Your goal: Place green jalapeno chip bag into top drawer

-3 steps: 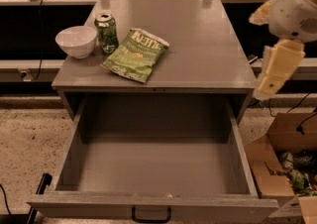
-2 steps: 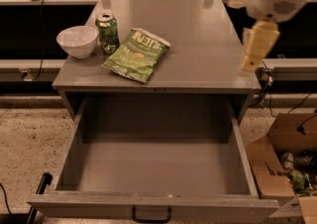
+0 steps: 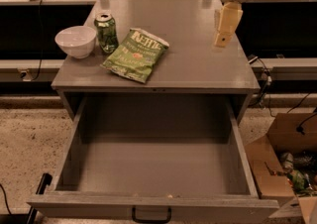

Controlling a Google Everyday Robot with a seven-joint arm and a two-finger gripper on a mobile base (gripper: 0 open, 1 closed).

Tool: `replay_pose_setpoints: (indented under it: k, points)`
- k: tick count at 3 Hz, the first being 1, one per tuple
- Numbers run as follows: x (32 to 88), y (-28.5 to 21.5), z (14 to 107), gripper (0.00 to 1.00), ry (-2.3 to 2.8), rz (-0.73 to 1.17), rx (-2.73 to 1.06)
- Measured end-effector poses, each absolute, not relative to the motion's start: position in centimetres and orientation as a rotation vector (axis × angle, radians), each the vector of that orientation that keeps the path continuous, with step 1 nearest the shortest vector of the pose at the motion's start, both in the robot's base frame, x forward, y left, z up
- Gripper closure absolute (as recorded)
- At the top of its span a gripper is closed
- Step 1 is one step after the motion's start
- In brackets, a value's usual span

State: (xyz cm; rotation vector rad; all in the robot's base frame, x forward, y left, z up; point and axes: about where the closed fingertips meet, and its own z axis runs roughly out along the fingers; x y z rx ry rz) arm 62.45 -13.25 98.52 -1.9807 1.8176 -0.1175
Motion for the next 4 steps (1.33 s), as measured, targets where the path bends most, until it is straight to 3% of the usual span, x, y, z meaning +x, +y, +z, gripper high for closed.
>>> replay_pose_setpoints:
  k: [4]
  points:
    - [71.4,-4.2,88.7,0.0,1.637,0.144,-2.133]
